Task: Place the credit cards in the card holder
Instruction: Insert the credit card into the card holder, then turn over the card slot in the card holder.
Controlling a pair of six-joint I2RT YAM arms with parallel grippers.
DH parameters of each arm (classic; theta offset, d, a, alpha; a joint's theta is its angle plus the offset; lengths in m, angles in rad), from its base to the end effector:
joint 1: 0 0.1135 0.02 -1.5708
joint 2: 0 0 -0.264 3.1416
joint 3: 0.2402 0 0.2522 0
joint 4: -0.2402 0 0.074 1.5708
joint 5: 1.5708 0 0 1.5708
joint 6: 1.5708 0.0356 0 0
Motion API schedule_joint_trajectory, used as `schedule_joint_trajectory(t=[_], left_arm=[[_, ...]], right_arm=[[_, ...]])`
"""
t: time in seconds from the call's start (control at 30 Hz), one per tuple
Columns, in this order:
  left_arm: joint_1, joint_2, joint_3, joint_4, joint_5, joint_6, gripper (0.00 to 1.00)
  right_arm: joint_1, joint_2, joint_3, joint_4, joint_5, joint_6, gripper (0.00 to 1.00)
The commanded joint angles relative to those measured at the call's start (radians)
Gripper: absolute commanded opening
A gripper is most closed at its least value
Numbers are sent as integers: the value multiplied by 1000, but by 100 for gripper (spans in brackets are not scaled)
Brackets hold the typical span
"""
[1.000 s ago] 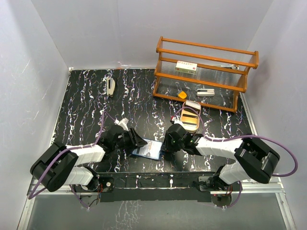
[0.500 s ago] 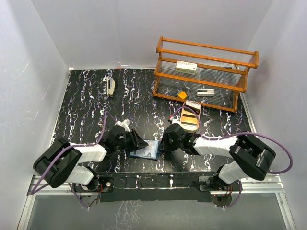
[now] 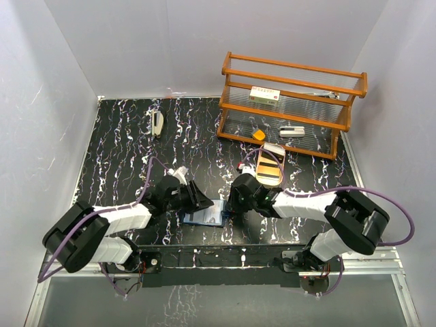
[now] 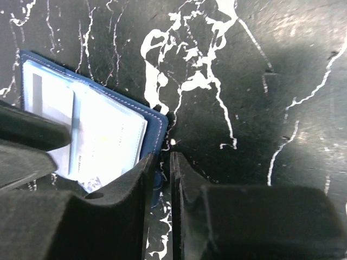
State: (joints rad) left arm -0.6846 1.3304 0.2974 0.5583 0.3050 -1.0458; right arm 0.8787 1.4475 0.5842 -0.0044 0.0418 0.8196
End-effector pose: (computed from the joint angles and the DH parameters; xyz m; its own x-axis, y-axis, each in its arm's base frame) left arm 0.1715 -0.1538 0.1409 -0.8785 -0.3484 -0.3270 0.0996 0.5358 -0.8384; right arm 0.1691 0.2017 0.1447 -0.8819 0.0804 -0.4646 -0.1574 0.8786 0.4508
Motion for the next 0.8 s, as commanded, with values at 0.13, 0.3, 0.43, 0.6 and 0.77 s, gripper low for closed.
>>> schedule_joint_trajectory(t=[0.13, 0.3, 0.43, 0.6, 0.77], left_arm=[[4, -139, 133, -375, -116, 101, 38], [35, -185, 187, -538, -157, 157, 43], [78, -230, 175, -594, -163, 167, 48], [189, -256, 121, -578, -39, 159, 49], [250, -280, 77, -526, 63, 134, 49]], right_arm=[[1, -64, 114, -179, 109, -61, 25], [3, -99, 130, -171, 39, -15, 34], [14, -106, 131, -116, -26, 26, 36], [29, -86, 132, -31, -88, 93, 39], [56, -9, 169, 41, -126, 103, 27]])
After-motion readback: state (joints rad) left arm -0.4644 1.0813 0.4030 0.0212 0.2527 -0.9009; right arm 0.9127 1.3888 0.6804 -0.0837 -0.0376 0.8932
